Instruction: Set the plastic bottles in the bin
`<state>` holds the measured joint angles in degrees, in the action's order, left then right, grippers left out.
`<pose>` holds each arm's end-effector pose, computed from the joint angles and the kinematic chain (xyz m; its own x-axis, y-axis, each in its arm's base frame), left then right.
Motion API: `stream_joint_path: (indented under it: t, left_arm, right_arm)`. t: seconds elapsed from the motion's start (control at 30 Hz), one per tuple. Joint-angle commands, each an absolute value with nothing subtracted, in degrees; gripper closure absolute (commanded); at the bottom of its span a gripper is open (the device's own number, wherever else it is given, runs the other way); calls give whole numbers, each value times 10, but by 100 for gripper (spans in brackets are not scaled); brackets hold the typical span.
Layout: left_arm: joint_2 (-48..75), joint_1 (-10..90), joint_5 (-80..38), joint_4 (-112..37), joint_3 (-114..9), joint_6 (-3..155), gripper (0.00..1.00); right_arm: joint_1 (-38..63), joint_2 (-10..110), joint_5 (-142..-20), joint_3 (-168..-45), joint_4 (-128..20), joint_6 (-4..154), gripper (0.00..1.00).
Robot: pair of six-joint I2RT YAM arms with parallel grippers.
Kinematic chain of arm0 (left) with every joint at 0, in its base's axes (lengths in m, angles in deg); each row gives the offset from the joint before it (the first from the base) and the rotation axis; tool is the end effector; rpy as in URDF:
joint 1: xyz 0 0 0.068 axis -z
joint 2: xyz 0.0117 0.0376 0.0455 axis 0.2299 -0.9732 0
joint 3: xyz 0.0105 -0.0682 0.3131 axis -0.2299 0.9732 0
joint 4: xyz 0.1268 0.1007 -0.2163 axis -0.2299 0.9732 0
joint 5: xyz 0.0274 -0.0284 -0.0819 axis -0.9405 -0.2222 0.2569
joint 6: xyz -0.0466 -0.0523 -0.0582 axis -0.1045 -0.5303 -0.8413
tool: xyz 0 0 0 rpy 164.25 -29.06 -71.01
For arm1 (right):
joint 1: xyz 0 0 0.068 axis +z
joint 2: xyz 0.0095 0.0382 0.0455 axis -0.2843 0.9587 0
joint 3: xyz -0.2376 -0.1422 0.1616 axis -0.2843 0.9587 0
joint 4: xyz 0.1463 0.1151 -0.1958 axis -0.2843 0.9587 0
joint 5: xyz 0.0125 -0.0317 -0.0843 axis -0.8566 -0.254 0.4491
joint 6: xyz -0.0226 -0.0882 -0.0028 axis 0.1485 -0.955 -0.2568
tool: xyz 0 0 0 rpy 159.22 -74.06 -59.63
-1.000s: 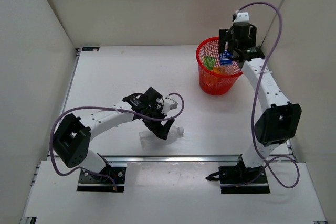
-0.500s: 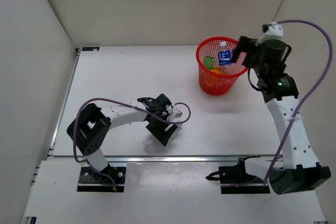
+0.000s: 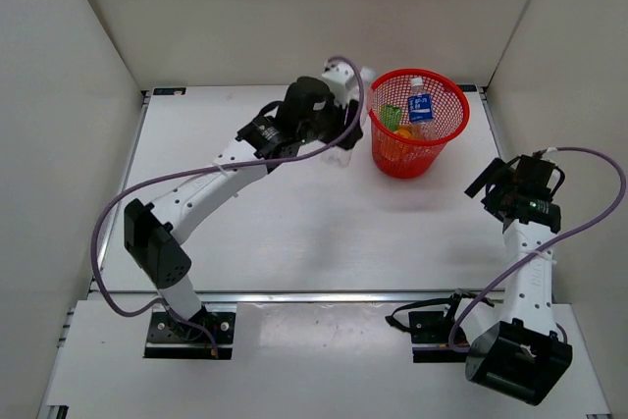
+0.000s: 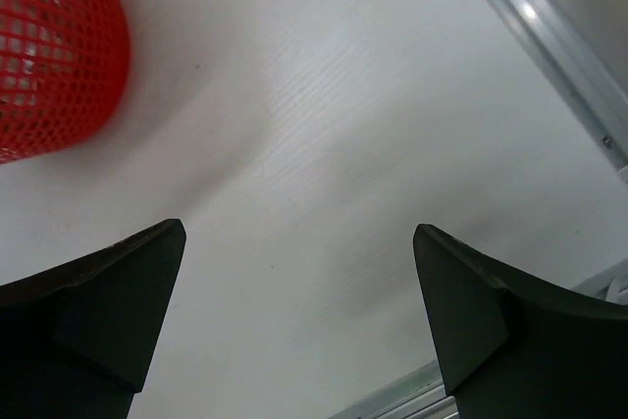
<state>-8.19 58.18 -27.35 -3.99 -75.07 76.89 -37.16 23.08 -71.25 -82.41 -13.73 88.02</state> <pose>0.3128 -0.3159 0.3871 -0.5252 0.2597 -0.8104 0.6402 0.7480 -0.1752 0.1916 -0.0753 0.3089 -0.4787 0.5443 -0.6889 0.5740 0.7878 0.2236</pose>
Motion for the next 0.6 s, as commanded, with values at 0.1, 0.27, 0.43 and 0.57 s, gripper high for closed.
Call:
stream_joint_path:
  t: [0.1,0.27,0.43,0.57]
  left_arm:
    - [-129,568,-355,-279,-849,632,49]
    - [-261,583,-375,-394,-974,549,45]
    - [-398,601,-430,-394,-1139,530,28]
    - [-473,602,-387,-336,-1227,498,7]
  right_arm:
    - [-355,212,-786,-768,-157,929,1]
    - [-344,207,-774,-761,-146,931,1]
    - [-315,216,-702,-784,-122,913,1]
    - [-310,215,-684,-790,-115,909,1]
